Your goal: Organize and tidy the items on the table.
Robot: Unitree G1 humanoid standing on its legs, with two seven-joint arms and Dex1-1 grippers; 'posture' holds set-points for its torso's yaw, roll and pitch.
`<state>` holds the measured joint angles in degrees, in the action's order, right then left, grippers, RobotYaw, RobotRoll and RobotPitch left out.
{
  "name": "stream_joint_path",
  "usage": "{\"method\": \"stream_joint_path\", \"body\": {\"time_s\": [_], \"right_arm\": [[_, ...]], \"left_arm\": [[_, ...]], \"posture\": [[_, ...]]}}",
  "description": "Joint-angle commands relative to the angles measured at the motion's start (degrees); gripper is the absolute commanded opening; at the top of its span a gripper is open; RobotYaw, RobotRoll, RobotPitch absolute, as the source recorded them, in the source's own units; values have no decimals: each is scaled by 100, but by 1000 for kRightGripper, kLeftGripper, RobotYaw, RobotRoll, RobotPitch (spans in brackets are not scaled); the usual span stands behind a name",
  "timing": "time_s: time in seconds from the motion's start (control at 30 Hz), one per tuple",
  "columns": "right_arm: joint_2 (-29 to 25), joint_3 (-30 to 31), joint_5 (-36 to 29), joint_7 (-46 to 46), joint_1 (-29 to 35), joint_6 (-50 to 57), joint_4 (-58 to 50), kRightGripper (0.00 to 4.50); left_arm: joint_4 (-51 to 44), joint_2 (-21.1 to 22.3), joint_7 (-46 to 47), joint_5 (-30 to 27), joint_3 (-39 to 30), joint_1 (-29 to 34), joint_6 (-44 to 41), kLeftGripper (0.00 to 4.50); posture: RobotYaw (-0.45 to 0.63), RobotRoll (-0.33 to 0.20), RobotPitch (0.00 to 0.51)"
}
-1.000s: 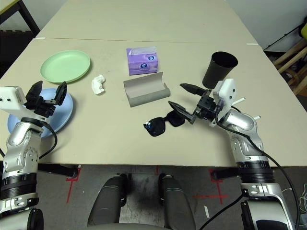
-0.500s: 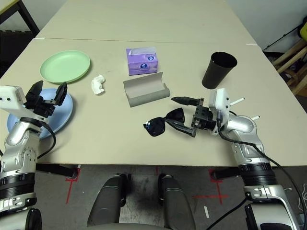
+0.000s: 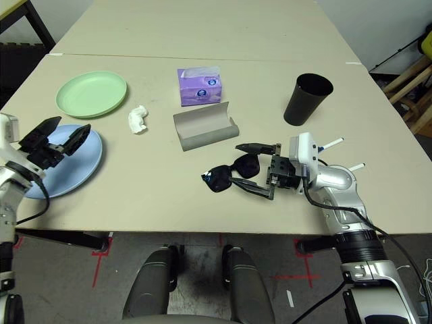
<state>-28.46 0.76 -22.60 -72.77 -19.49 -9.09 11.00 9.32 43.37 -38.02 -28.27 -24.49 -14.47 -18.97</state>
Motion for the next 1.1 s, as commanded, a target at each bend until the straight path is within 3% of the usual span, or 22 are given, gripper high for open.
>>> {"method": "stream_joint_path", "body": {"time_s": [0.03,0.17,0.37,0.63,1.03,1.1], "right_arm": [[-18,60,10,40,37,75,-139,4490],[-27,90,16,95,43,150,-243,4490],[-26,134,10,182,79,229,-389,4490],[-18,156,21,275,82,306,-507,4490],[-14,201,25,349,68,373,-618,4490],[-13,205,26,363,53,391,-641,4500]], "left_arm": [[509,346,-32,75,-149,-160,-284,4500],[1273,793,170,235,-149,-515,-713,4500],[1764,1070,245,399,-60,-762,-1175,4500],[1757,1154,408,422,-128,-719,-2086,4500],[1616,1164,541,421,-278,-530,-2398,4500],[1568,1169,528,431,-275,-478,-2434,4100]], "posture": [[172,0,142],[168,0,145],[163,0,149],[160,0,152],[160,0,153],[160,0,154]]}}
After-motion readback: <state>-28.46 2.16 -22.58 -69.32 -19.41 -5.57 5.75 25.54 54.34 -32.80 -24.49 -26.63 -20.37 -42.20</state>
